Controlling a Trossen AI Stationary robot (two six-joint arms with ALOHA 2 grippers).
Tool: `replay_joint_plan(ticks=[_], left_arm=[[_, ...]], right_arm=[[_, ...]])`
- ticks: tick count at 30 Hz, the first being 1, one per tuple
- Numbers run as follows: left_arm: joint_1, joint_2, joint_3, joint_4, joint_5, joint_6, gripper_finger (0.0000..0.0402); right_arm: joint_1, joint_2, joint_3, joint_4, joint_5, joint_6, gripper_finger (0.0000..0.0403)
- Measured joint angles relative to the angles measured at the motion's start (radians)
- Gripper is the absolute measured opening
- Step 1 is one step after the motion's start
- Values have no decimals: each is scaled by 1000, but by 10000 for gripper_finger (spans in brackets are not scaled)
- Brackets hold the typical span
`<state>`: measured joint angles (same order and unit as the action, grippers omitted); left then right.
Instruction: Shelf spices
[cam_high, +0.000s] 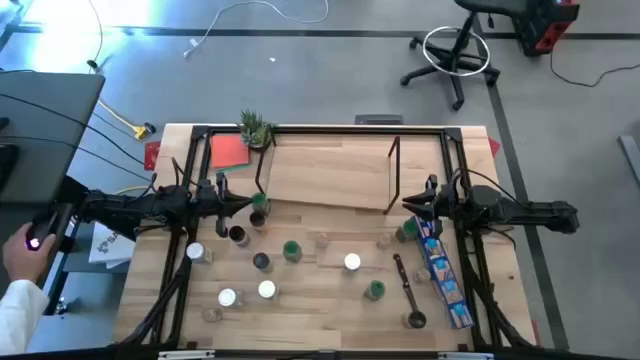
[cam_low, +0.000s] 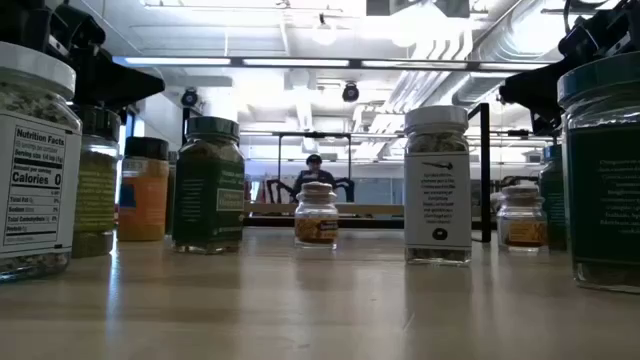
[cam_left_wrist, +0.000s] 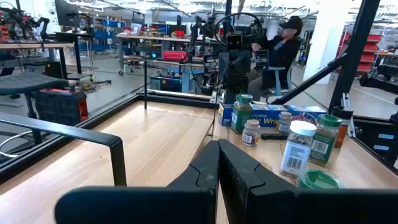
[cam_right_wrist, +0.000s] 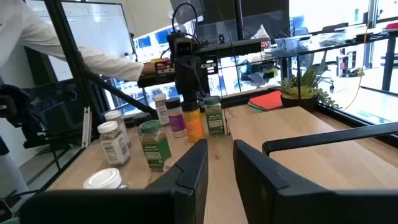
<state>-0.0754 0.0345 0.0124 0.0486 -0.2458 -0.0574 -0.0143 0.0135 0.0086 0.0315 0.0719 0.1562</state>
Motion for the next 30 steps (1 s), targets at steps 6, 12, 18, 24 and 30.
replay_joint_plan(ticks=[6, 12, 18, 24, 30], left_arm=[[0, 0, 0, 0, 0, -1, 3], [0, 0, 0, 0, 0, 0, 3], [0, 0, 0, 4, -73, 0, 3], [1, 0, 0, 16, -276, 0, 3], [1, 0, 0, 16, -288, 0, 3]], right_arm=[[0, 0, 0, 0, 0, 0, 71], [0, 0, 0, 0, 0, 0, 71], [0, 0, 0, 0, 0, 0, 71], [0, 0, 0, 0, 0, 0, 71], [0, 0, 0, 0, 0, 0, 71]])
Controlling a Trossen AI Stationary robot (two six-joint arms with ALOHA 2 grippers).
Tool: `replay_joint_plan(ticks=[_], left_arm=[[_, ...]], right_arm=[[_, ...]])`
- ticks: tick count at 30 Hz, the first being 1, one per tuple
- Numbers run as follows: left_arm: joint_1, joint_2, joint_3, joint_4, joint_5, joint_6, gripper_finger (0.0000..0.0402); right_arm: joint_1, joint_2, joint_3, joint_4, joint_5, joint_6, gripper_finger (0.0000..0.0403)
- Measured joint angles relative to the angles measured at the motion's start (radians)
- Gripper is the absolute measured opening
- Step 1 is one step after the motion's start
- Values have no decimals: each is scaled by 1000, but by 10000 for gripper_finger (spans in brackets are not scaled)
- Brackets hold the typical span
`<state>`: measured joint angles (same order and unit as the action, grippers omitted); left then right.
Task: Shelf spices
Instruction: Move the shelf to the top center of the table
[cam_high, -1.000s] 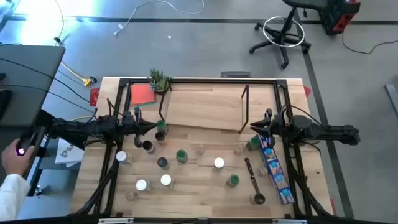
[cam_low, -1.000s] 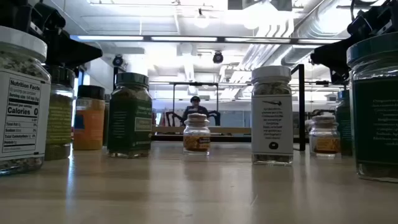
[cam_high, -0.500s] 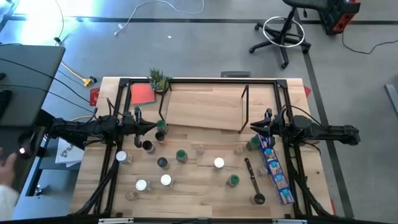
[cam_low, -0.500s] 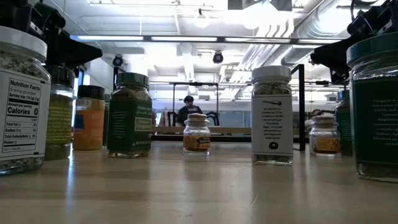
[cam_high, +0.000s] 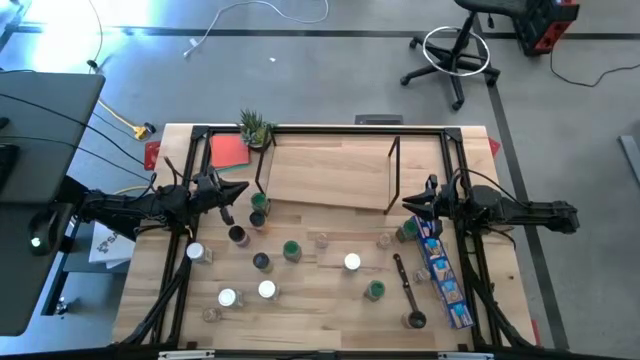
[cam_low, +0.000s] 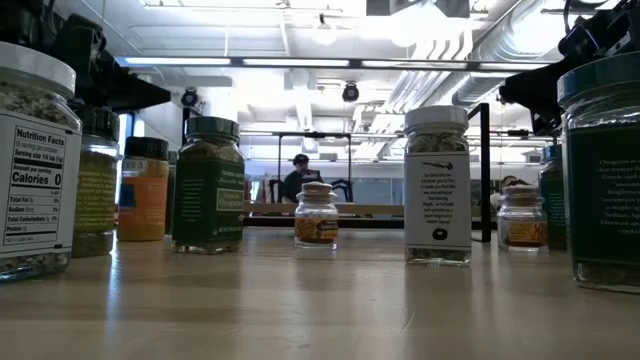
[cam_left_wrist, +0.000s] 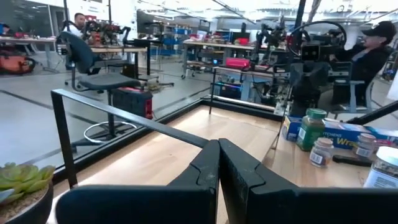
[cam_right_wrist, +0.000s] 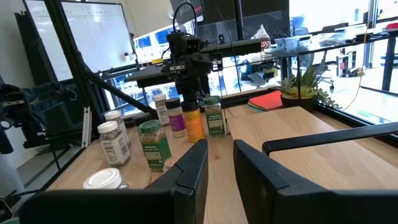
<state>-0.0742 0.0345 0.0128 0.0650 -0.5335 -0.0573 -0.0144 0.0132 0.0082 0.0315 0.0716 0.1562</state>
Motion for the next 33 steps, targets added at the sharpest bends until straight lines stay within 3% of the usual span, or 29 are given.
replay_joint_plan(ticks=[12, 14, 17, 20, 22, 24, 27, 31, 33], left_arm=[[0, 0, 0, 34, 0, 12, 3], [0, 0, 0, 124, 45, -57, 3], [0, 0, 0, 357, 139, -305, 3], [0, 0, 0, 557, 54, -544, 3], [0, 1, 13, 590, 56, -541, 3], [-3, 19, 74, 504, 128, -474, 3], [-8, 107, 212, 234, 133, -487, 1], [-8, 309, 428, -70, 135, -507, 1], [-7, 408, 516, -154, 194, -484, 1]], right_arm=[[0, 0, 0, 0, 0, 0, 71], [0, 0, 0, 0, 0, 0, 71], [0, 0, 0, 0, 0, 0, 71], [0, 0, 0, 14, 28, 20, 71], [0, 1, 0, 78, 98, 177, 71], [0, 0, 0, 133, 199, 410, 71], [-1, 0, 0, 168, 341, 652, 71], [-1, 0, 4, 187, 363, 634, 71], [-1, 0, 17, 196, 373, 648, 71]])
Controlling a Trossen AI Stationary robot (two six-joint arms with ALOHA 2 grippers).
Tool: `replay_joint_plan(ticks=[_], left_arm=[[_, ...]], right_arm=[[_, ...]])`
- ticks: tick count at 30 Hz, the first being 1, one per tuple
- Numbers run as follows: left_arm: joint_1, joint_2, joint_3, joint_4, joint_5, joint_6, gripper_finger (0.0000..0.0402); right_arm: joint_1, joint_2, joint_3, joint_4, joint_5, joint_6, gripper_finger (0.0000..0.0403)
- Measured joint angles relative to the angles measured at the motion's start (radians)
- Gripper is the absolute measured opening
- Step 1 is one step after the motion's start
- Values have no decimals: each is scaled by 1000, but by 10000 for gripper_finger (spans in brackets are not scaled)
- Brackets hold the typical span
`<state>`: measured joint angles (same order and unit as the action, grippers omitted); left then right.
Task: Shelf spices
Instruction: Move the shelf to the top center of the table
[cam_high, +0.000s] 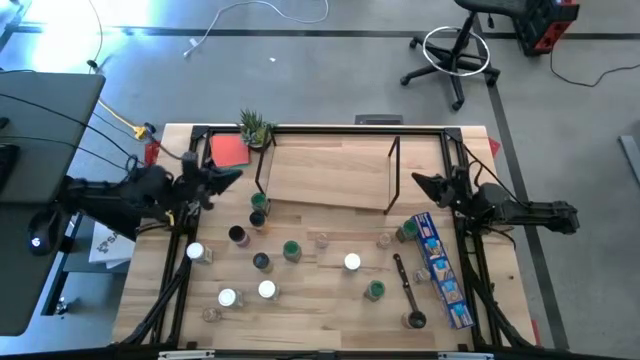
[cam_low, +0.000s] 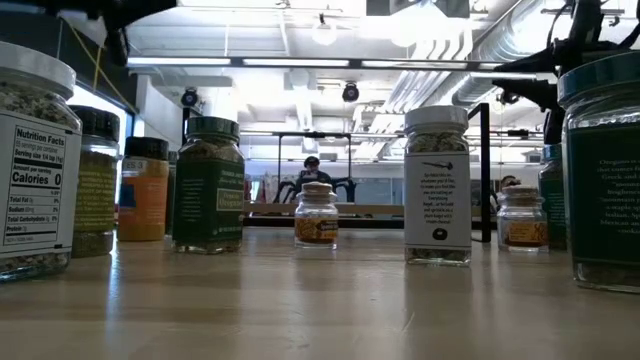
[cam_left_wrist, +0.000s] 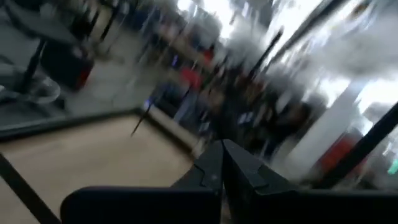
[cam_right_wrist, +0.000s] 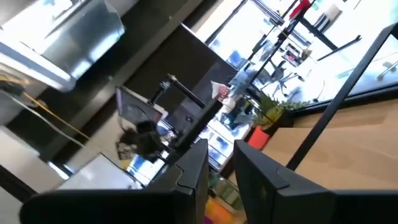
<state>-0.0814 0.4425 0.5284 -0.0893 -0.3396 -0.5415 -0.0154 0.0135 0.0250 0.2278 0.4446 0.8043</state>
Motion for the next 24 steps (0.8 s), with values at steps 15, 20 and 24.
replay_joint_plan(ticks=[15, 20, 24], left_arm=[[-13, 460, 314, -125, 170, 211, 5], [18, 604, 499, -436, 10, 153, 25], [80, 677, 642, -620, -8, 90, 54]], right_arm=[[0, 255, 376, -8, 93, -176, 71], [0, 367, 506, -86, 24, -199, 71], [-2, 494, 687, -382, -5, -231, 71]])
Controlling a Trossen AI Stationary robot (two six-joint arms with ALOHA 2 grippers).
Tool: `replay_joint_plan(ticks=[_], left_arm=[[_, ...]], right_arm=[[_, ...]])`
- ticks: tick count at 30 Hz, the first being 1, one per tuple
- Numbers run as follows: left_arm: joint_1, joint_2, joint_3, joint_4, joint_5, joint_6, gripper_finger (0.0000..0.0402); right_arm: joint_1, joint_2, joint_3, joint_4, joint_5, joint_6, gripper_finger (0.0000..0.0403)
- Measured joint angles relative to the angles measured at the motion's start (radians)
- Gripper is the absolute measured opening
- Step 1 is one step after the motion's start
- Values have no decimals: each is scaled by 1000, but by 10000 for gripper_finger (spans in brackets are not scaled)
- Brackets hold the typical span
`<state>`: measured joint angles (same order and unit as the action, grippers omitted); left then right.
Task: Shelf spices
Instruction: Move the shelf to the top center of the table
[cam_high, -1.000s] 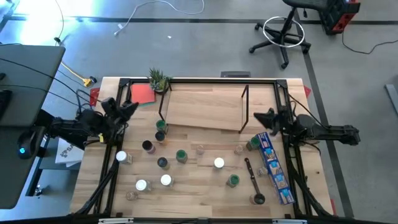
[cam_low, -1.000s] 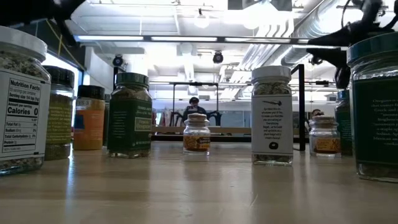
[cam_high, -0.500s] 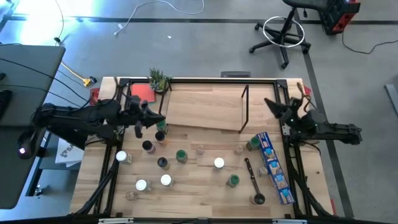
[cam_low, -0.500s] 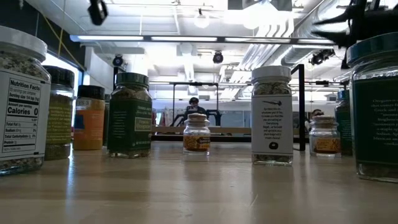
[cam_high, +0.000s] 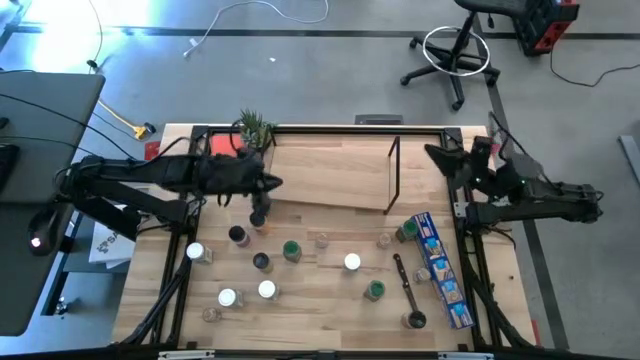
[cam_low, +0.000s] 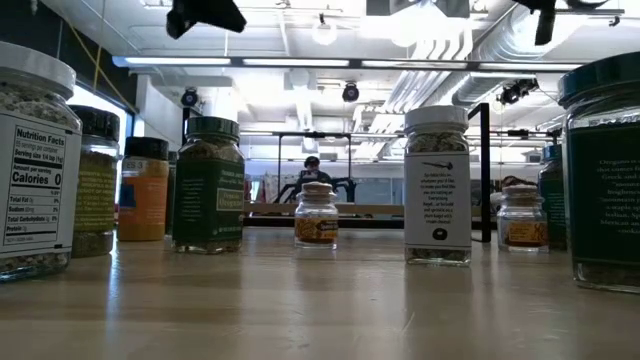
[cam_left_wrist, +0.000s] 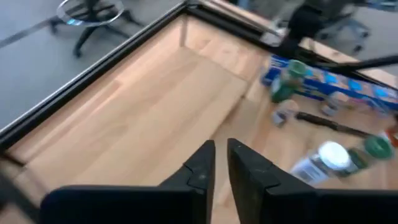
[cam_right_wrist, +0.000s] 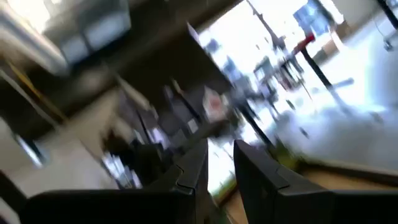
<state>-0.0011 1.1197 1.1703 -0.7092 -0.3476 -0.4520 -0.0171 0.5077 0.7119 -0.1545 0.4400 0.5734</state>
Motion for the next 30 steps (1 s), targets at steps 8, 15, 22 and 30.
replay_joint_plan(ticks=[8, 15, 22, 30], left_arm=[[181, 63, 186, -311, 4, -162, 129], [391, 82, 195, -326, 122, -178, 183], [554, 176, 194, -327, 253, -21, 200], [606, 255, 194, -329, 310, -34, 201]], right_arm=[[-121, 376, 506, -670, -118, 53, 120], [-373, 694, 816, -1139, -311, 145, 237], [-540, 922, 841, -1237, -481, 47, 263], [-552, 930, 841, -1253, -525, 35, 264]])
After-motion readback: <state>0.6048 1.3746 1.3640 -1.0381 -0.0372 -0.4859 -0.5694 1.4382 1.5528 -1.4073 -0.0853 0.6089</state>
